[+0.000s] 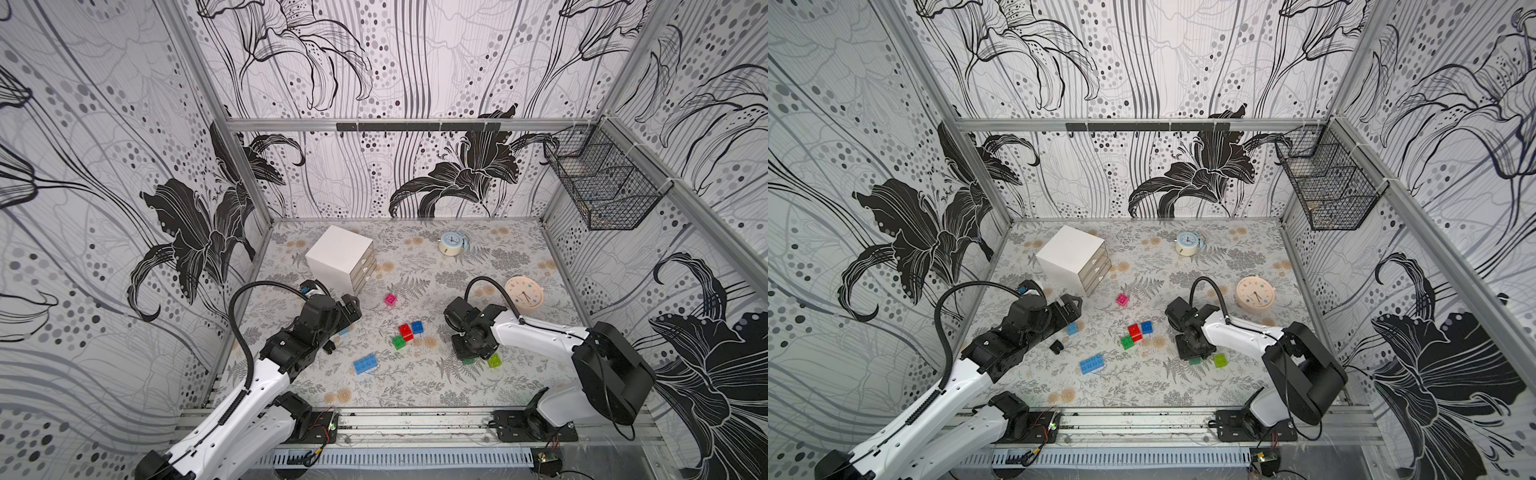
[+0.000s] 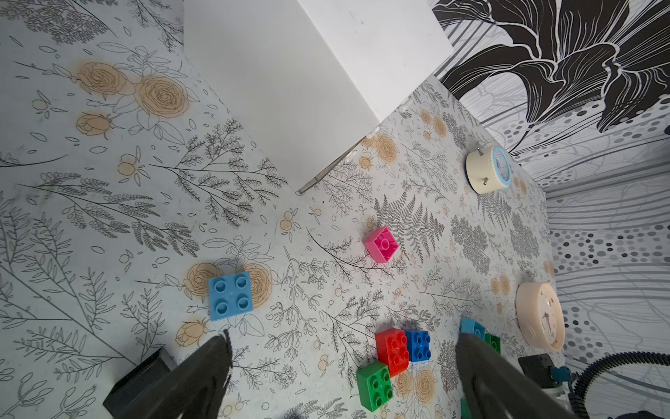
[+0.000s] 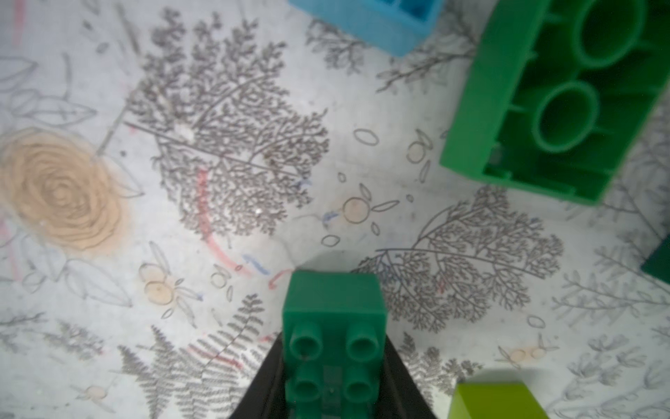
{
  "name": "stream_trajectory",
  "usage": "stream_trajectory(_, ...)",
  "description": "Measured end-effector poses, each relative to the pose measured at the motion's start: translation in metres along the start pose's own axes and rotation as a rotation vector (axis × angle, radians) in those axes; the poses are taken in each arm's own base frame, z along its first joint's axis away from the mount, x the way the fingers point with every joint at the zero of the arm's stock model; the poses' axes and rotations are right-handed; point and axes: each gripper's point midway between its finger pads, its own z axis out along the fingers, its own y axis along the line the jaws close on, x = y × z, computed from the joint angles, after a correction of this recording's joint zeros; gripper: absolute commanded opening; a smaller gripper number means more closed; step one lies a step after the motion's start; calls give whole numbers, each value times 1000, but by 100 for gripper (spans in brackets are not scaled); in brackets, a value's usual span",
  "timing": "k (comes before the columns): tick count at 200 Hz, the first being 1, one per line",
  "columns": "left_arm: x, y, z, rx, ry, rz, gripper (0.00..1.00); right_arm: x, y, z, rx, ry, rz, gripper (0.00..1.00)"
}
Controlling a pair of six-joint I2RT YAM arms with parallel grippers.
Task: Assemble the number 1 with lego
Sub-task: Pick up the lego brick from the center of the board, then place the lego brick at the center of the board.
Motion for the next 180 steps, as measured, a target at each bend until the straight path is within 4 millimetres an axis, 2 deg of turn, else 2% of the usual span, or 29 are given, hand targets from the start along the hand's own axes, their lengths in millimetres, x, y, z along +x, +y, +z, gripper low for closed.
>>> stream_trajectory(19, -5, 2, -4, -5, -27, 14, 99, -3, 23, -13, -28, -18, -141, 19)
stream_trajectory(45, -12, 1, -9, -9, -57, 33, 99, -12, 73, -38, -124, -94, -405, 18)
stream_trajectory(61, -14, 2, -11, -11, -65, 39, 99, -11, 98, -51, -171, -122, -583, 18)
stream_trajectory(76, -14, 3, -12, -15, -69, 39, 99, -9, 119, -57, -201, -127, -760, 18)
stream_trajectory(91, -16, 3, -15, -9, -81, 33, 99, -2, 134, -55, -214, -109, -938, 19)
stream_trajectory(117, -20, 3, -21, 8, -105, 12, 99, 13, 142, -37, -212, -27, -1184, 19)
stream_trajectory(150, -20, 9, -25, -2, -116, -1, 99, 14, 144, -11, -193, 58, -1314, 20)
stream_trajectory(164, -19, 12, -27, -12, -115, -1, 99, 15, 143, -2, -186, 83, -1337, 25)
stream_trajectory(180, -18, 15, -28, -21, -113, -1, 99, 16, 142, 2, -182, 99, -1354, 39)
